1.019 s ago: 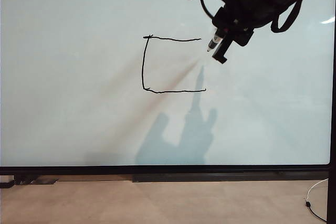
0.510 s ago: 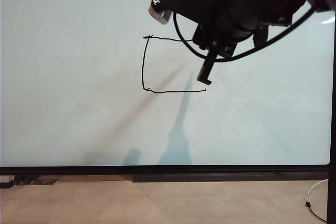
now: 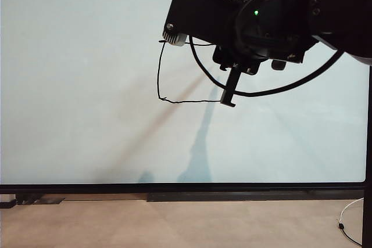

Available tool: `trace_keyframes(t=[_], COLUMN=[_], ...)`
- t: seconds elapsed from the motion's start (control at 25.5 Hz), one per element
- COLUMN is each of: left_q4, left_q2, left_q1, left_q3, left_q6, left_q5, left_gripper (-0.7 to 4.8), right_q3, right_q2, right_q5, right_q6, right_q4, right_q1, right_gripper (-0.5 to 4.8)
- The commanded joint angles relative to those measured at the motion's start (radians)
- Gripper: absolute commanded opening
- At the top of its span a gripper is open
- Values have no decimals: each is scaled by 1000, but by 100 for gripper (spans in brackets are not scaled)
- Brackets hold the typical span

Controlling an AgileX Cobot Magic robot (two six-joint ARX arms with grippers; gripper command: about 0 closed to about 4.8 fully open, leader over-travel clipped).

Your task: Pick up the pen on the shelf to the right of the whiteboard and draw a rectangle.

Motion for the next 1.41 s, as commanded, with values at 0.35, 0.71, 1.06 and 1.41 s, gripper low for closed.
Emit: trace_keyframes(t=[0.35, 0.71, 1.06, 1.41], left_q4=[9, 9, 9, 9], left_q2=[0, 0, 0, 0], left_q1=[0, 0, 0, 0], left_q3=[4, 4, 4, 4], left_q6=[0, 0, 0, 0], left_q5=[2, 2, 2, 2], left_gripper=[-5, -5, -5, -5], right_q3=[5, 109, 267, 290], right_q2=[-24, -355, -401, -396], right_q5=[-50, -275, -502, -608], right_q6=[73, 444, 538, 598], right_q4=[-93, -984, -1337, -1365], right_q1=[-15, -105, -215, -278], right_gripper=[-9, -9, -9, -9])
